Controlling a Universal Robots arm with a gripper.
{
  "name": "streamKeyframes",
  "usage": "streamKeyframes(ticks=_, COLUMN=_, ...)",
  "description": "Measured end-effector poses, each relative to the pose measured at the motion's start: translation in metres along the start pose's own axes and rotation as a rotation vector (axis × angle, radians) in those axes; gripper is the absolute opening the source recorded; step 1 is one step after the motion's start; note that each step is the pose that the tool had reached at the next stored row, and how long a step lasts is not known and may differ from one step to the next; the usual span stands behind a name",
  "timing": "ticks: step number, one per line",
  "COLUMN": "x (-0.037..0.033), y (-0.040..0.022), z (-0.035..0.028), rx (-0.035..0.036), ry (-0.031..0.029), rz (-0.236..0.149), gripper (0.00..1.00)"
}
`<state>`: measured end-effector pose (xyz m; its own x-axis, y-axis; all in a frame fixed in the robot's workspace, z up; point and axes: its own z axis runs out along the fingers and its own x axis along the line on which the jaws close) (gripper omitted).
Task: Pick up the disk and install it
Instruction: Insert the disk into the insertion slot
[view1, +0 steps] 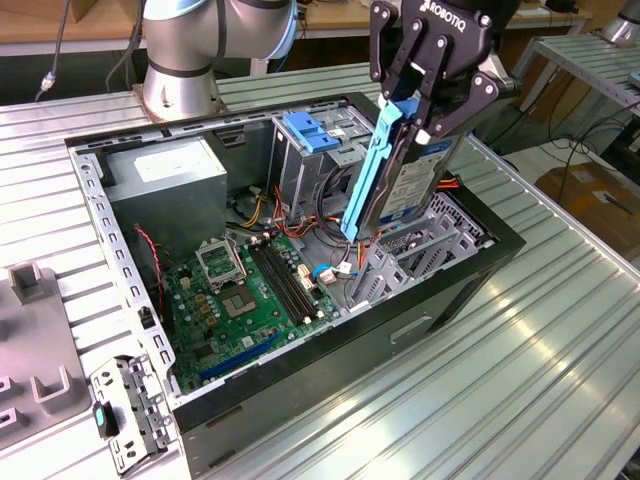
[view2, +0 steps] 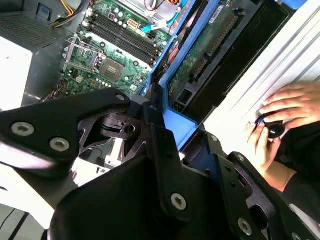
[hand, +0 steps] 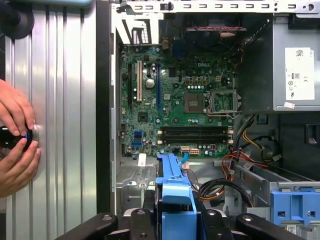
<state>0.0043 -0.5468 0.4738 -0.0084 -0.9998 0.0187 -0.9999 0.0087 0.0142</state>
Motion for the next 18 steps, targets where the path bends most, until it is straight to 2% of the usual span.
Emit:
streamKeyframes(ticks=5, x=0.0039, y=-0.0026, z=0.0002, rx=0.0000, ry=-0.0001, rz=0.000, gripper=0.37)
streamKeyframes(ticks=8, x=0.0043, y=-0.0082, z=0.0003, rx=0.0000, ry=0.0000, rz=0.000, gripper=0.37)
streamKeyframes(ticks=10, x=0.0044, y=-0.0163, z=0.0005, rx=0.0000, ry=-0.0001, rz=0.000, gripper=0.37)
streamKeyframes(ticks=12, x=0.0044, y=-0.0215, z=0.0006, rx=-0.0001, ry=0.0002, rz=0.000, gripper=0.37)
streamKeyframes(ticks=15, x=0.0058, y=-0.0241, z=0.0020, rx=0.0000, ry=0.0000, rz=0.000, gripper=0.37)
streamKeyframes(ticks=18, x=0.0111, y=-0.0270, z=0.0042, rx=0.0000, ry=0.0001, rz=0.000, gripper=0.37)
